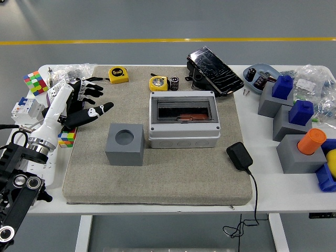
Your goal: Fetch the battery,place it into the box,close the lid of the box
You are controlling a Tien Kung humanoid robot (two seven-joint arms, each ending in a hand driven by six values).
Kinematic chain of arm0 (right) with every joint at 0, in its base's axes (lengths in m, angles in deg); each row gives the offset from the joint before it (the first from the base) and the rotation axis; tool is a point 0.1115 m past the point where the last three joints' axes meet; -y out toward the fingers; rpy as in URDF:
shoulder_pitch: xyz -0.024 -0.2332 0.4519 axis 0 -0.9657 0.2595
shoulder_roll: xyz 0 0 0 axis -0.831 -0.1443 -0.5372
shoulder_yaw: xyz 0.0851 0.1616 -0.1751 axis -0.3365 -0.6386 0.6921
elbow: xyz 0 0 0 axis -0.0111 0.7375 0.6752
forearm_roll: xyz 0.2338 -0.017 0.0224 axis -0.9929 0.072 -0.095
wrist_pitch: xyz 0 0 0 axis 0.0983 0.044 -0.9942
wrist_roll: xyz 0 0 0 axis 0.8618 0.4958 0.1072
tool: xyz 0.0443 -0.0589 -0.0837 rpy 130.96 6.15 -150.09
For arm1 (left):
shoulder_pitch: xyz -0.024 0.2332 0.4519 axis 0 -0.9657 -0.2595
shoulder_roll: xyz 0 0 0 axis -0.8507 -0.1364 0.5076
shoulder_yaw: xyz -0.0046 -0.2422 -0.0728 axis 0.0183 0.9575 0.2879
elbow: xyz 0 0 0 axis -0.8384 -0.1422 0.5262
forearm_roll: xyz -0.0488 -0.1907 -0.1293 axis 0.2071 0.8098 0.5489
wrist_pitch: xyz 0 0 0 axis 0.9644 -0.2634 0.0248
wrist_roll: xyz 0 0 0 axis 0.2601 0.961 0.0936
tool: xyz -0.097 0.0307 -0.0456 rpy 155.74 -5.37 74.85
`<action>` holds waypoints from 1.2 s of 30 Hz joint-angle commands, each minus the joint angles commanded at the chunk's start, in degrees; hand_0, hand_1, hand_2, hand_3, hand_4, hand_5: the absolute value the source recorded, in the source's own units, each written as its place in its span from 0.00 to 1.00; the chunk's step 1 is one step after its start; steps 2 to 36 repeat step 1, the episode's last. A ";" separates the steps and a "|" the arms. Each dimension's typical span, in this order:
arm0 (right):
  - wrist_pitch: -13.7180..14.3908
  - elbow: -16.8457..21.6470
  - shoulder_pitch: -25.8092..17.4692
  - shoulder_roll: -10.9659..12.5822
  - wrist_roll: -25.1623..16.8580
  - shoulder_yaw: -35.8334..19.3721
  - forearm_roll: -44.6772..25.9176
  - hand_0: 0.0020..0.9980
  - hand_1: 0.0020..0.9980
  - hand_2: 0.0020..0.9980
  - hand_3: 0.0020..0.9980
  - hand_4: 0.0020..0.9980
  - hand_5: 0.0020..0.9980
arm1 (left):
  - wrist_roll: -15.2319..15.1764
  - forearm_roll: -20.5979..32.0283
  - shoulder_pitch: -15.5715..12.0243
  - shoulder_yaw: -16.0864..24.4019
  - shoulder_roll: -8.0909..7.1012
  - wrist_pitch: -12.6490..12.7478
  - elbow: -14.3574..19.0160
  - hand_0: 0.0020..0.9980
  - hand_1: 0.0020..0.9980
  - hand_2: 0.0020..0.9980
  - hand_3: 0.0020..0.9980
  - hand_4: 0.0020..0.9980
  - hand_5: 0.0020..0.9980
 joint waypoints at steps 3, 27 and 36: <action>0.01 0.00 0.00 0.02 0.01 -0.03 0.05 0.64 0.66 0.67 0.58 0.97 0.58 | 0.03 0.00 -0.02 0.08 0.02 0.00 0.04 0.46 0.60 0.56 0.56 1.00 0.43; 0.01 0.00 0.00 0.02 0.01 -0.03 0.05 0.64 0.66 0.67 0.58 0.97 0.58 | 0.03 0.00 -0.02 0.08 0.02 0.00 0.04 0.46 0.60 0.56 0.56 1.00 0.43; 0.01 0.00 0.00 0.02 0.01 -0.03 0.05 0.64 0.66 0.67 0.58 0.97 0.58 | 0.03 0.00 -0.02 0.08 0.02 0.00 0.04 0.46 0.60 0.56 0.56 1.00 0.43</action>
